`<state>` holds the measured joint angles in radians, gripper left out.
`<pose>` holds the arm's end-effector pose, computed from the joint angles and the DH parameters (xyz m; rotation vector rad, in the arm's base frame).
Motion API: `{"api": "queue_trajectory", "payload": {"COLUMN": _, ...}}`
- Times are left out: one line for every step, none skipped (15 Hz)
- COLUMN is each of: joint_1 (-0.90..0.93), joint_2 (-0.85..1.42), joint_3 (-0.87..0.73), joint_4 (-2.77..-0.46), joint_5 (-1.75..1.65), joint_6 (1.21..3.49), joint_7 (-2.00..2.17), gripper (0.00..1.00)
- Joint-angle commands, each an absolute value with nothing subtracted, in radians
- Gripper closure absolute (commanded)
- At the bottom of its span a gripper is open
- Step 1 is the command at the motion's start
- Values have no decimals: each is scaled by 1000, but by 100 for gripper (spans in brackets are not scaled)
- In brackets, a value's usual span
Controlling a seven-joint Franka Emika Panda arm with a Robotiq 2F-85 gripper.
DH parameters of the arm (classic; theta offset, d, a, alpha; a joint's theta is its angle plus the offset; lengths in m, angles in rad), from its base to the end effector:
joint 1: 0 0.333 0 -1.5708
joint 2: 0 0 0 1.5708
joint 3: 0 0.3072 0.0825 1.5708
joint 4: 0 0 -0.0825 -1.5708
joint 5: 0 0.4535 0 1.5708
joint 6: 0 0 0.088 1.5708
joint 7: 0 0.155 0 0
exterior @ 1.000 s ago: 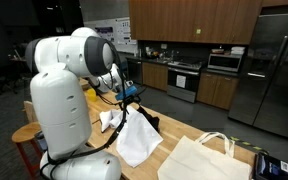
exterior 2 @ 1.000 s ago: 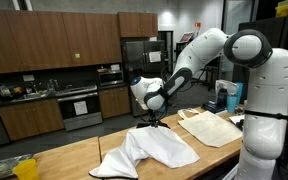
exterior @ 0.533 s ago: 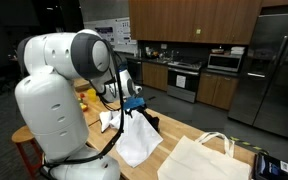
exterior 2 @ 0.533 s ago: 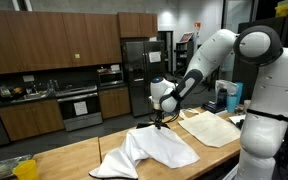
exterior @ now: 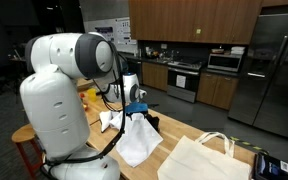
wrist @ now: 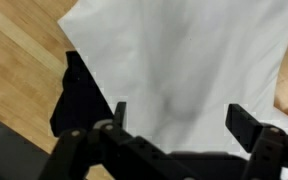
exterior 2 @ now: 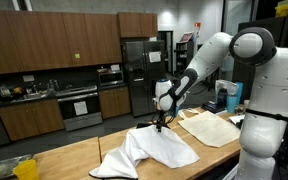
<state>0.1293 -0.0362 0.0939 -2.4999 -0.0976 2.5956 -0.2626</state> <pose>0.5148 0.1158 0.1993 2.9508 0.8582 0.2005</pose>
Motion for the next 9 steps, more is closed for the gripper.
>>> {"api": "queue_trajectory", "payload": {"joint_1": 127, "joint_2": 16, "joint_3": 94, "joint_4": -2456, "joint_5": 6, "joint_6": 2582, "joint_7": -424, "gripper": 0}}
{"api": "queue_trajectory", "payload": {"joint_1": 126, "joint_2": 34, "joint_3": 97, "joint_4": -2443, "joint_5": 47, "joint_6": 2572, "joint_7": -478, "gripper": 0}}
{"api": "queue_trajectory", "payload": {"joint_1": 122, "joint_2": 50, "joint_3": 100, "joint_4": -2427, "joint_5": 78, "joint_6": 2549, "joint_7": -513, "gripper": 0}}
{"api": "queue_trajectory", "payload": {"joint_1": 116, "joint_2": 66, "joint_3": 101, "joint_4": -2410, "joint_5": 90, "joint_6": 2520, "joint_7": -535, "gripper": 0}}
{"api": "queue_trajectory", "payload": {"joint_1": 111, "joint_2": 76, "joint_3": 103, "joint_4": -2399, "joint_5": 97, "joint_6": 2504, "joint_7": -556, "gripper": 0}}
{"api": "queue_trajectory", "payload": {"joint_1": 106, "joint_2": 89, "joint_3": 103, "joint_4": -2381, "joint_5": 84, "joint_6": 2477, "joint_7": -555, "gripper": 0}}
{"api": "queue_trajectory", "payload": {"joint_1": 101, "joint_2": 100, "joint_3": 102, "joint_4": -2370, "joint_5": 76, "joint_6": 2466, "joint_7": -560, "gripper": 0}}
{"api": "queue_trajectory", "payload": {"joint_1": 96, "joint_2": 110, "joint_3": 100, "joint_4": -2357, "joint_5": 57, "joint_6": 2450, "joint_7": -553, "gripper": 0}}
{"api": "queue_trajectory", "payload": {"joint_1": 92, "joint_2": 119, "joint_3": 99, "joint_4": -2344, "joint_5": 40, "joint_6": 2437, "joint_7": -541, "gripper": 0}}
